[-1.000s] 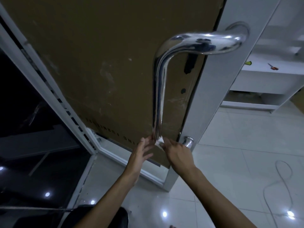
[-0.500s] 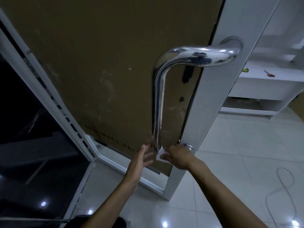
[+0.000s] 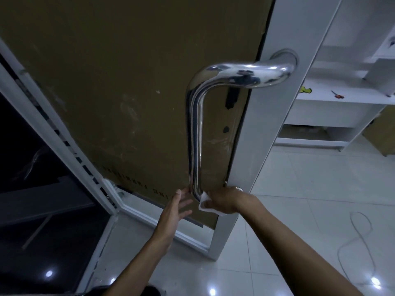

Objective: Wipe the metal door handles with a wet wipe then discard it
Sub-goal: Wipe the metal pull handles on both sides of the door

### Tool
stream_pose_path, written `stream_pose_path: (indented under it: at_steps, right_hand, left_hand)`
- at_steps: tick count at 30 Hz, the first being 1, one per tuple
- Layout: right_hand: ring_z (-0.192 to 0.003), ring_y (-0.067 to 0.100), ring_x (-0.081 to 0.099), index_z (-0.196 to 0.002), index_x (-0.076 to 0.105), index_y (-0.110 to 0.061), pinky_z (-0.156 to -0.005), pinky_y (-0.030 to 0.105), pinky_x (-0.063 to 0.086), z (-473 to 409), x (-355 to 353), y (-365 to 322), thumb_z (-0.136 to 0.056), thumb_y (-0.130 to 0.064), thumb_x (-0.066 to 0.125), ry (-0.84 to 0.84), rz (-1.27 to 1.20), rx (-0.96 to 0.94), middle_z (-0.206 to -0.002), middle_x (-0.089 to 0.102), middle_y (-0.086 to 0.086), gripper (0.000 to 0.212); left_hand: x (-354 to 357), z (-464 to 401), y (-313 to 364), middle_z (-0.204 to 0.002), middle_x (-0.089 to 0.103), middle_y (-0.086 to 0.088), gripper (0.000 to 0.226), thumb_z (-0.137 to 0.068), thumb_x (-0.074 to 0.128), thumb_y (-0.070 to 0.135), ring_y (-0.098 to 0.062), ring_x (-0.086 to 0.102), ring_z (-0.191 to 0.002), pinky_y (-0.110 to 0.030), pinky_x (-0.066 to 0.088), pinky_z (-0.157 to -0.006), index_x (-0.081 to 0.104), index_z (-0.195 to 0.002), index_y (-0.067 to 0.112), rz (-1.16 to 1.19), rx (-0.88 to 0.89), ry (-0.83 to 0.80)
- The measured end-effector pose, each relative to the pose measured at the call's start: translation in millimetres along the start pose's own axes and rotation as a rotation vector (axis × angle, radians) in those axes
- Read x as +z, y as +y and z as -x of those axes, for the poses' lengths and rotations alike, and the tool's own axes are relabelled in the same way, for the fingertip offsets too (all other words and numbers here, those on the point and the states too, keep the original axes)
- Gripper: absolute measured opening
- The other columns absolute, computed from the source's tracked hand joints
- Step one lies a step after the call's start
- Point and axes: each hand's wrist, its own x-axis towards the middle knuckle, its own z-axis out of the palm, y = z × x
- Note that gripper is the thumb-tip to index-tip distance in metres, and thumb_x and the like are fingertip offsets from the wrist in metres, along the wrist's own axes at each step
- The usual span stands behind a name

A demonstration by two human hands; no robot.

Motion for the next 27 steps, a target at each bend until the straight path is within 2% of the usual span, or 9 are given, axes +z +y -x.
stream_pose_path:
  at_steps: [3, 5, 6, 8, 11, 14, 20, 24, 27]
  right_hand:
    - [-0.099, 0.031, 0.061, -0.123, 0.058, -0.017, -0.073, 0.033, 0.042, 19.5, 15.9, -2.9, -0.097, -0.028, 0.053, 0.254, 0.341, -0.12, -0.114, 0.06, 0.014, 0.029]
    - [-0.077, 0.031, 0.065, -0.105, 0.068, -0.02, -0.062, 0.036, 0.049, 22.1, 38.6, 4.1, -0.084, -0.022, 0.069, 0.47, 0.53, -0.195, -0.092, 0.063, 0.011, 0.021]
    - [-0.069, 0.027, 0.064, -0.095, 0.069, -0.021, -0.06, 0.035, 0.048, 21.4, 49.1, 8.7, -0.085, -0.027, 0.067, 0.541, 0.497, -0.162, -0.083, 0.061, 0.007, 0.012]
    - [-0.07, 0.022, 0.058, -0.091, 0.064, -0.019, -0.067, 0.034, 0.048, 18.1, 65.5, 16.9, -0.095, -0.038, 0.046, 0.687, 0.348, -0.119, -0.08, 0.059, 0.003, 0.026]
    - [-0.084, 0.025, 0.058, -0.113, 0.061, -0.009, -0.091, 0.039, 0.05, 17.2, 85.5, 29.5, -0.099, -0.032, 0.044, 0.839, 0.343, -0.154, -0.094, 0.062, 0.007, 0.032]
    - [-0.095, 0.029, 0.059, -0.125, 0.055, -0.004, -0.101, 0.044, 0.046, 12.3, 95.5, 33.4, -0.091, -0.019, 0.058, 0.868, 0.424, -0.141, -0.104, 0.062, 0.012, 0.037]
    - [-0.075, 0.029, 0.056, -0.107, 0.06, -0.003, -0.086, 0.043, 0.052, 3.6, 92.9, 15.8, -0.075, 0.001, 0.068, 1.008, 0.459, -0.064, -0.083, 0.057, 0.011, 0.034]
    - [-0.074, 0.027, 0.061, -0.105, 0.064, -0.005, -0.08, 0.036, 0.046, 1.0, 92.3, 5.1, -0.071, -0.02, 0.083, 1.018, 0.394, -0.053, -0.082, 0.064, 0.009, 0.042]
    - [-0.064, 0.022, 0.064, -0.091, 0.067, -0.008, -0.06, 0.028, 0.05, -6.5, 82.6, -12.2, -0.067, -0.028, 0.087, 1.0, 0.295, -0.05, -0.072, 0.066, 0.006, 0.037]
  left_hand:
    - [-1.7, -0.1, -1.4, -0.123, 0.062, 0.003, 0.036, -0.102, 0.026, 0.044, -0.011, 0.06, -0.113, -0.04, 0.047, -0.102, 0.056, -0.118, 0.032, -0.019, 0.008, 0.002]
    - [-2.4, -1.1, -3.3, -0.126, 0.062, 0.003, 0.04, -0.101, 0.025, 0.046, -0.01, 0.06, -0.113, -0.039, 0.048, -0.102, 0.056, -0.122, 0.031, -0.038, 0.015, 0.0]
    - [-2.8, -1.4, -4.1, -0.126, 0.062, 0.004, 0.04, -0.101, 0.025, 0.045, -0.009, 0.06, -0.113, -0.036, 0.049, -0.1, 0.056, -0.122, 0.031, -0.043, 0.018, -0.003]
    - [-3.5, -3.0, -5.2, -0.127, 0.061, 0.004, 0.04, -0.101, 0.025, 0.044, -0.009, 0.06, -0.113, -0.029, 0.051, -0.093, 0.056, -0.121, 0.031, -0.042, 0.025, -0.01]
    - [-5.8, -5.1, -5.4, -0.127, 0.061, 0.005, 0.04, -0.101, 0.025, 0.043, -0.007, 0.061, -0.112, -0.022, 0.052, -0.085, 0.057, -0.12, 0.029, -0.038, 0.022, -0.015]
    - [-8.7, -5.9, -4.3, -0.125, 0.063, 0.007, 0.046, -0.097, 0.025, 0.048, -0.005, 0.061, -0.111, -0.02, 0.052, -0.082, 0.058, -0.122, 0.027, -0.031, 0.018, -0.029]
    - [-11.2, -5.7, -1.9, -0.123, 0.064, 0.008, 0.046, -0.102, 0.024, 0.042, -0.006, 0.061, -0.112, -0.022, 0.051, -0.088, 0.058, -0.125, 0.023, -0.033, 0.014, -0.025]
    - [-13.9, -1.0, -7.1, -0.114, 0.068, -0.002, 0.032, -0.105, 0.034, 0.025, -0.012, 0.065, -0.105, -0.021, 0.053, -0.082, 0.064, -0.111, 0.02, -0.095, 0.0, 0.006]
    - [-18.3, 3.9, -10.2, -0.109, 0.069, -0.004, 0.03, -0.104, 0.037, 0.02, -0.013, 0.068, -0.098, -0.022, 0.055, -0.08, 0.067, -0.104, 0.018, -0.127, -0.02, 0.004]
